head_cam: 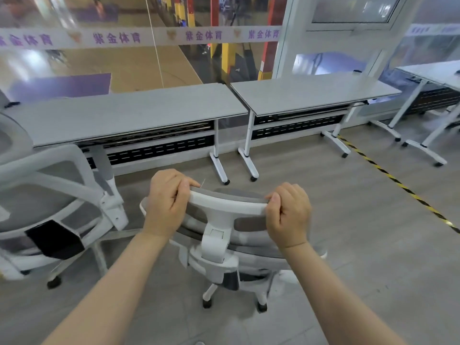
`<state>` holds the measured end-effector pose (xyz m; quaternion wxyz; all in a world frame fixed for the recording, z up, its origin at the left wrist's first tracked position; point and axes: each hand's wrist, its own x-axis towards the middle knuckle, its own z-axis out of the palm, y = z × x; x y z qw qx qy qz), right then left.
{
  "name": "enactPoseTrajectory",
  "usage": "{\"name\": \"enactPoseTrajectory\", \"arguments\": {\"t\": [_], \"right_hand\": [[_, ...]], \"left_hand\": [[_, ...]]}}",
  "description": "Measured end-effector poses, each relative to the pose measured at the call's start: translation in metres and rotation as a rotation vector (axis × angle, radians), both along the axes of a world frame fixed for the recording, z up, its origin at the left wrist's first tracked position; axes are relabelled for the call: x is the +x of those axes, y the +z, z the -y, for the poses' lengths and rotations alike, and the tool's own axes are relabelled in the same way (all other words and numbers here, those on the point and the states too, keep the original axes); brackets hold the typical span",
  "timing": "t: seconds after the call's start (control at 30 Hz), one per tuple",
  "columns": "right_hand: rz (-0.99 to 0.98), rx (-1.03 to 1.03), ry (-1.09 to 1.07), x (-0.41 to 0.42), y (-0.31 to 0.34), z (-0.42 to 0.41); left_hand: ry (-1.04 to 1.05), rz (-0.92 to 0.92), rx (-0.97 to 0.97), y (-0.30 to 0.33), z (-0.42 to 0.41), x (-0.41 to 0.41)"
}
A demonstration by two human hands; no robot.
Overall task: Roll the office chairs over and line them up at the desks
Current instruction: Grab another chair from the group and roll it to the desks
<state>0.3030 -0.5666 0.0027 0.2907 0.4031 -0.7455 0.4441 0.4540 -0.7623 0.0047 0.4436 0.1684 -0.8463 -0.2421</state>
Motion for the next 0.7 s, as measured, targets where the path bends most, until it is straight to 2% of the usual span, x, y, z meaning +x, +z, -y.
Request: {"name": "enactPoseTrajectory", "arguments": {"t": [0.23, 0.43, 0.7], "right_hand": [[0.116, 0.113, -0.016, -0.079, -0.004, 0.078], [0.26, 0.234, 0.003, -0.117, 0.009, 0.135], [0.256, 0.368, -0.001, -0.141, 0.019, 0.153]], "left_hand": [[-0.139, 0.182, -0.078, 0.014, 0.089, -0.075], [-0.055, 0.349, -0.12, 0.019, 0.145, -0.118], [0.009, 0.408, -0.133, 0.019, 0.17, -0.143]]}}
